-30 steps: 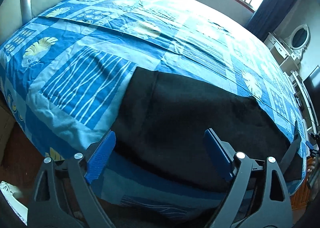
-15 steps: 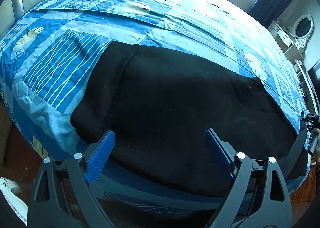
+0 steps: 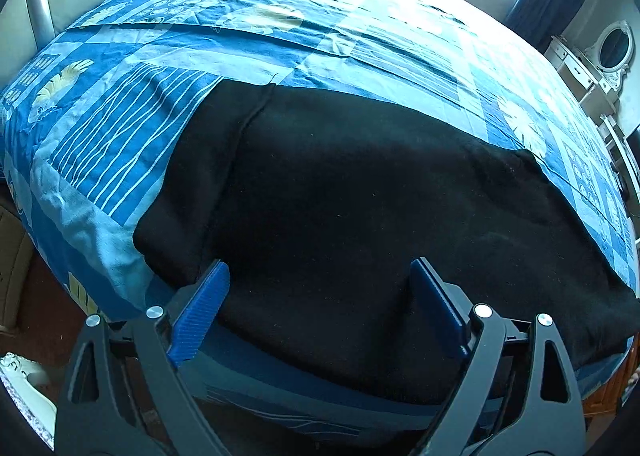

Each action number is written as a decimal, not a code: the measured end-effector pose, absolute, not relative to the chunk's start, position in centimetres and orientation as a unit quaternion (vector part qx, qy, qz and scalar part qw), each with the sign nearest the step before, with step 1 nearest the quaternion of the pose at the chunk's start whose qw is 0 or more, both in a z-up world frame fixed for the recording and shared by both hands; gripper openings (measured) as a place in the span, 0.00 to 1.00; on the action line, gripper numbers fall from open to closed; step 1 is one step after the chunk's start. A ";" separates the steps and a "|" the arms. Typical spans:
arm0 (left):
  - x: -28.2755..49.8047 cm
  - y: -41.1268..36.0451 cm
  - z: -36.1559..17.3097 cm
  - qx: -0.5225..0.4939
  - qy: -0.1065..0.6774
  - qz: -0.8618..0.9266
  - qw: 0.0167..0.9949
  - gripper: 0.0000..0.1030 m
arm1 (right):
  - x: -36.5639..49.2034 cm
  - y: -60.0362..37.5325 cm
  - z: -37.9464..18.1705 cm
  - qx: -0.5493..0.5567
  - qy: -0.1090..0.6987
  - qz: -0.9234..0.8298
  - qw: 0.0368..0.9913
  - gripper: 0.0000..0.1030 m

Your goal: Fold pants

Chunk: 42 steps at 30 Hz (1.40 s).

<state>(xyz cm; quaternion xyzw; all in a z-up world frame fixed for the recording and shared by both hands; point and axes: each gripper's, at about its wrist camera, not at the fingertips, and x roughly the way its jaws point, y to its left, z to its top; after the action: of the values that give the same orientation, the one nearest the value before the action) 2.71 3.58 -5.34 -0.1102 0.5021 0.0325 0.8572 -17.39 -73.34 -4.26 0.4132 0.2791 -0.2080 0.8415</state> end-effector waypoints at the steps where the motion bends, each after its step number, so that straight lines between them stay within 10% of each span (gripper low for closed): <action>1: 2.7 3.5 -5.4 -0.108 0.502 0.034 0.857 0.89 | -17.7 -73.6 -5.7 0.429 0.285 -0.209 0.831 0.07; 18: 2.4 2.9 -5.5 -0.095 0.505 0.032 0.857 0.89 | -20.8 -74.5 -10.7 0.566 0.222 -0.185 0.772 0.06; 25: 2.3 3.1 -5.4 -0.100 0.505 0.024 0.857 0.89 | -20.5 -71.4 -9.7 0.598 0.189 -0.145 0.765 0.31; 35: 2.1 3.0 -5.4 -0.098 0.500 0.022 0.860 0.89 | -16.2 -61.6 -10.5 0.615 0.262 -0.029 0.743 0.33; 38: 2.0 2.9 -5.4 -0.095 0.498 0.021 0.862 0.89 | -15.0 -59.6 -9.8 0.591 0.287 -0.022 0.754 0.33; 42: 1.9 2.8 -5.5 -0.095 0.494 0.021 0.864 0.89 | -13.7 -58.1 -9.4 0.559 0.317 -0.017 0.766 0.07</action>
<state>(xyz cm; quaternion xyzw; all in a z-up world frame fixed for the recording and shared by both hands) 1.86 2.83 -5.49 -0.0946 0.4945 0.0205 0.8638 -13.72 -58.10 -9.43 0.5588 0.3173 -0.0170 0.7660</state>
